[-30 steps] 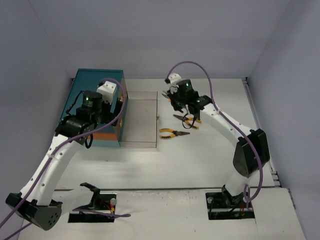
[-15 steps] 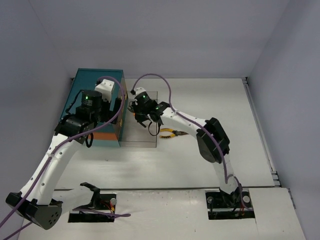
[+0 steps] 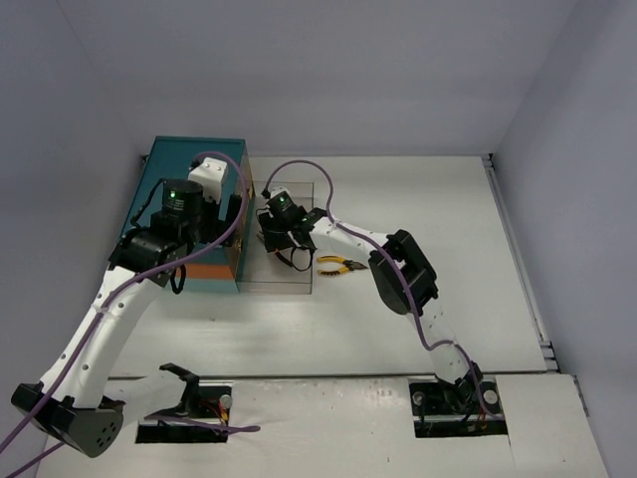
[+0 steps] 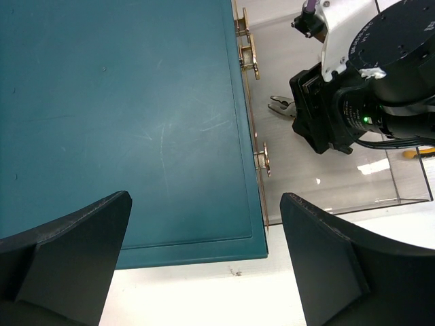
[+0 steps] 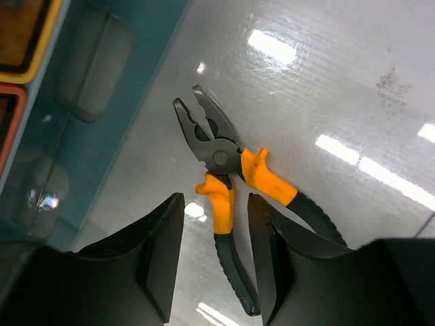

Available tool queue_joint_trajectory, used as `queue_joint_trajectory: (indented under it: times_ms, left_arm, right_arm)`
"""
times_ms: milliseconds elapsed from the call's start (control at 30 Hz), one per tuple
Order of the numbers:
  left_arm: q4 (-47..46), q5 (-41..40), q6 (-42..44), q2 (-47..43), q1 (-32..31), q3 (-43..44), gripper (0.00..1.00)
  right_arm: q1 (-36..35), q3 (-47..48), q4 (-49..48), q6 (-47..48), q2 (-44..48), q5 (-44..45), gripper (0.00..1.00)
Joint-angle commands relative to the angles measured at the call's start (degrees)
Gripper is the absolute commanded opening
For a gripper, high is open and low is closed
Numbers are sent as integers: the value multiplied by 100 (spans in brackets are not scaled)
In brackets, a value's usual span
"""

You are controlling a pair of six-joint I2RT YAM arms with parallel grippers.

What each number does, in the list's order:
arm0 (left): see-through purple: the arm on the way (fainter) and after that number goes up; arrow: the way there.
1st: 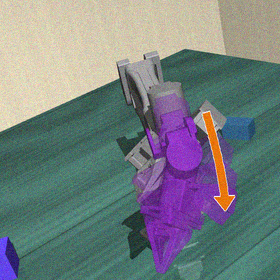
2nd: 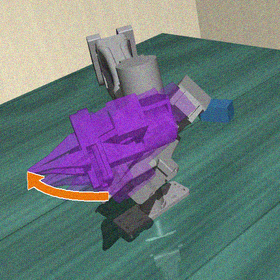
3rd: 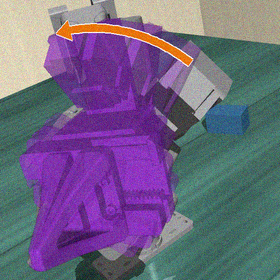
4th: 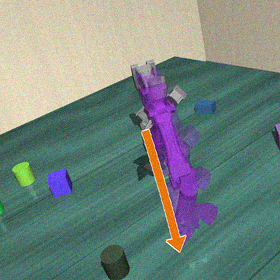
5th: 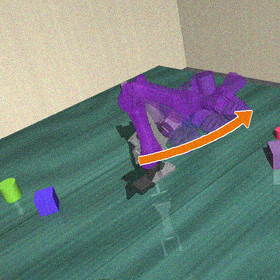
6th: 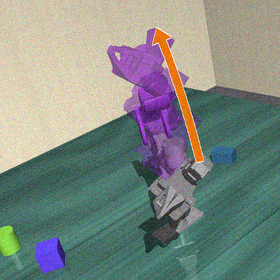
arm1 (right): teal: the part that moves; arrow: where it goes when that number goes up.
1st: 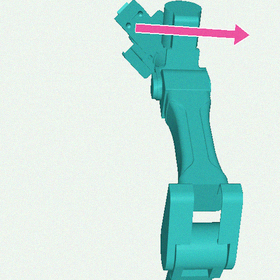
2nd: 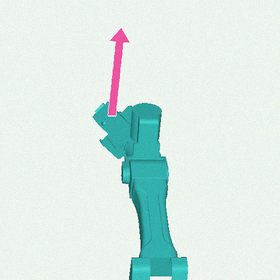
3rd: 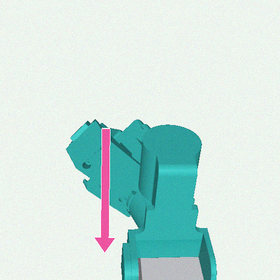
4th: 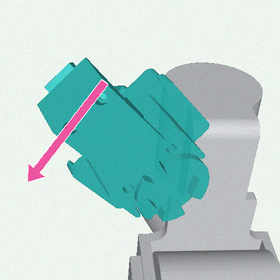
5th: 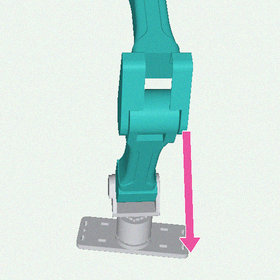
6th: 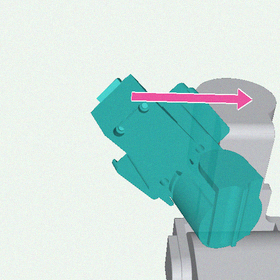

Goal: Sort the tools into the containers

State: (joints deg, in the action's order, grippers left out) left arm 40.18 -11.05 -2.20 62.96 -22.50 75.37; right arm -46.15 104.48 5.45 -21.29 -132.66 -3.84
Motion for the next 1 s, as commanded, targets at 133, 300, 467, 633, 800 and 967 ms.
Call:
queue_joint_trajectory:
  times_ms: [133, 300, 467, 633, 800, 967]
  left_arm:
    - [-219, -141, -18, -80, -35, 259, 89]
    - [-221, -151, 7, -34, -35, 237, 89]
    - [-228, -197, 120, -8, -44, 199, 89]
    - [-207, -175, 167, 46, -42, 269, 89]
    - [-204, -126, 156, 67, -44, 309, 89]
    - [-197, -52, 105, 59, -44, 259, 89]
  right_arm:
    - [363, -611, -147, 1502, 2144, 398, 45]
    - [1371, -2081, -136, 1993, 3364, 308, 47]
    - [2199, -3136, -105, 2401, 3911, -34, 50]
    - [2940, -3848, -121, 2451, 3980, -285, 57]
    - [3095, -4014, -116, 2641, 3786, -695, 57]
    - [3097, -3936, -123, 2787, 3154, -1035, 54]
